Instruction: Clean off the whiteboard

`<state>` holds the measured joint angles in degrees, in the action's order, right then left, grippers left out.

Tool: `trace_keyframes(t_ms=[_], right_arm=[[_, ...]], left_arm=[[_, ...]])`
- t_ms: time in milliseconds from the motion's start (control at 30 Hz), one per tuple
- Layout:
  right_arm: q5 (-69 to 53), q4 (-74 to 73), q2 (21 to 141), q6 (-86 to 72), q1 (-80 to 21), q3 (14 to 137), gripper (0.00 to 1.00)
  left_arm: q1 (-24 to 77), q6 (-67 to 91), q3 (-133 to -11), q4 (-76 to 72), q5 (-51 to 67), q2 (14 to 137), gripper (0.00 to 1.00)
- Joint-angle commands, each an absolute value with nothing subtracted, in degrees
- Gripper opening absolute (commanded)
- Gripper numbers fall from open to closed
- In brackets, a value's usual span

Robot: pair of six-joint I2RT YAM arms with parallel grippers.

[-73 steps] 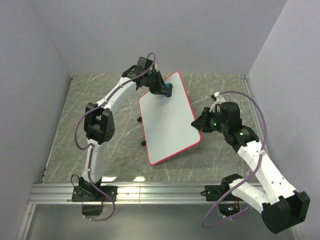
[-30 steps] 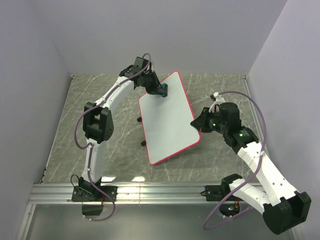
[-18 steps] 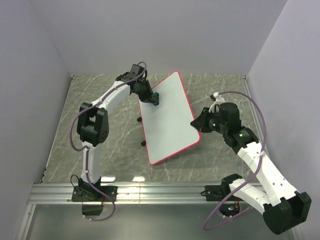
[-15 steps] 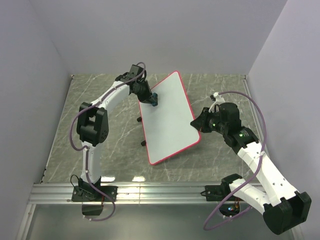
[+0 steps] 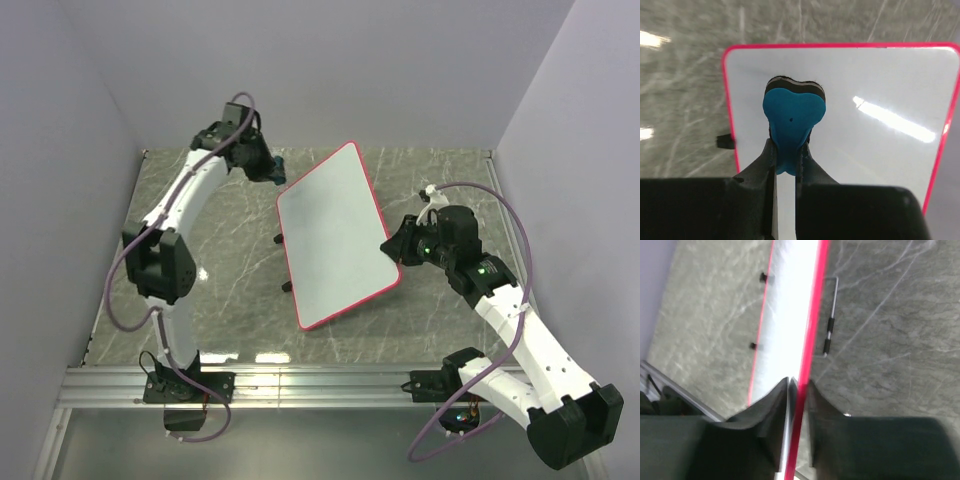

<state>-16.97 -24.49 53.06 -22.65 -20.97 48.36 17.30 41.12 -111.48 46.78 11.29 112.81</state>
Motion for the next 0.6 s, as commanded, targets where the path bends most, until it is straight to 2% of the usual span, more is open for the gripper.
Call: trace_keyframes(t_ms=[0, 33, 167, 300, 433, 567], right_arm=[[-18.90, -28.39, 52.91, -17.84, -23.03, 47.90, 0.33], [-18.72, -28.39, 52.82, -17.84, -22.94, 47.99, 0.44], [-17.76, -29.09, 52.03, -17.84, -23.03, 48.51, 0.73], [-16.26, -30.58, 51.68, -18.28, -22.85, 52.28, 0.80], [-17.22, -31.81, 51.24, -20.82, -22.85, 57.73, 0.83], [-16.35, -33.66, 47.57, -22.41, -22.94, 60.82, 0.86]], left_arm=[[15.04, 38.06, -107.60, 50.09, 5.37, 104.61, 0.00], [14.68, 37.53, -103.58, 50.18, 4.23, 103.55, 0.00], [12.57, 36.65, -91.46, 49.66, 0.18, 96.62, 0.00], [12.22, 35.77, -79.39, 47.03, -6.05, 90.45, 0.00], [12.13, 36.30, -69.45, 44.30, -8.70, 86.49, 0.18], [12.13, 37.26, -61.53, 41.23, -7.47, 84.82, 0.24]])
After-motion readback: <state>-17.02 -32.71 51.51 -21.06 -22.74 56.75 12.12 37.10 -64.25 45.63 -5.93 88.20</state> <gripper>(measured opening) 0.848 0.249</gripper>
